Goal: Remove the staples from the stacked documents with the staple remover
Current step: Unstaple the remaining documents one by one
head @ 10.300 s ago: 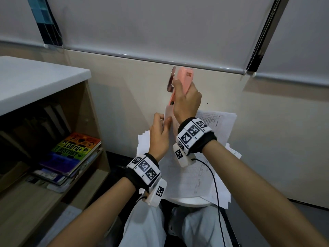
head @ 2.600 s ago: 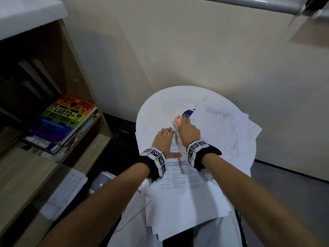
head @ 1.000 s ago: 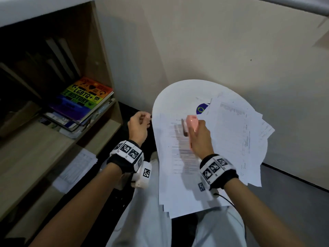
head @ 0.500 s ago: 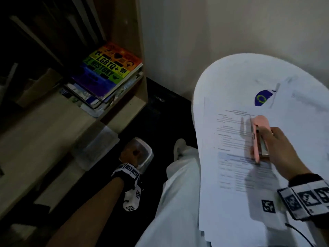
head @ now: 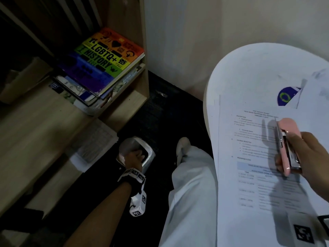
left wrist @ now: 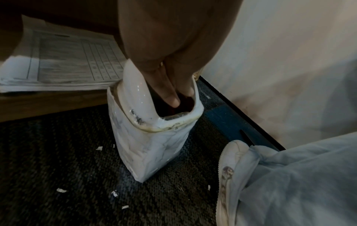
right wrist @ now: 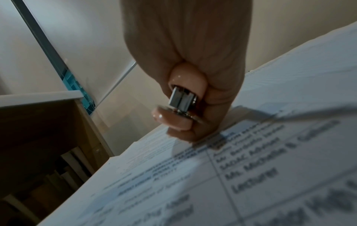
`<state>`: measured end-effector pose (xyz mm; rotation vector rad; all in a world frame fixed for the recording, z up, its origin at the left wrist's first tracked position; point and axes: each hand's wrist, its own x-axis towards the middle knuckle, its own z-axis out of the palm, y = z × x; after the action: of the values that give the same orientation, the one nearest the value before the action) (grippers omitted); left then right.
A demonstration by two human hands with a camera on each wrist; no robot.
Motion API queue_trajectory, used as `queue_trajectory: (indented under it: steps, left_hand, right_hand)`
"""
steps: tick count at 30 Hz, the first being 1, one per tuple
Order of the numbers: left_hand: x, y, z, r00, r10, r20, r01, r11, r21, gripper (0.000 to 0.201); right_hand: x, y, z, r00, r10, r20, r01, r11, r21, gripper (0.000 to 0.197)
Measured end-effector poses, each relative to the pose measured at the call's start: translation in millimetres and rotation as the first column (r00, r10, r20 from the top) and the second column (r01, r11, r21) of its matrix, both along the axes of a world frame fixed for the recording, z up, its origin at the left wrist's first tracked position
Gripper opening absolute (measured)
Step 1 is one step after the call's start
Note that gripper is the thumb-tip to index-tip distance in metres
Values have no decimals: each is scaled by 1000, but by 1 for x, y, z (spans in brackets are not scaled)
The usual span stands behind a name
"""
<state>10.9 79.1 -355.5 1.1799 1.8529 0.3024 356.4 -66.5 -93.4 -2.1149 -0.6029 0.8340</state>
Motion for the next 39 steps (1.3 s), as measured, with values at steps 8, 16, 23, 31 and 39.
queue_trajectory:
  steps: [8, 16, 23, 31, 39]
  left_hand:
    - [-13, 2, 11, 988, -90, 127, 85, 995, 46, 34]
    - [-17, 6, 53, 963, -265, -51, 266, 964, 19, 42]
    - [-12, 24, 132, 957, -249, 146, 225, 960, 166, 21]
    - [97, -42, 223, 837, -440, 324, 322, 877, 357, 21]
    - [143, -66, 257, 864, -451, 226, 307, 826, 473, 13]
  right_hand:
    - [-13, 3, 13, 1000, 5, -22, -5, 1000, 13, 22]
    - [-8, -3, 23, 998, 38, -45, -34, 996, 87, 30]
    - [23, -53, 42, 967, -178, -183, 202, 972, 121, 34]
    - [22, -85, 39, 977, -215, 6, 215, 974, -65, 14]
    - [-5, -63, 43, 995, -58, 83, 57, 998, 10, 28]
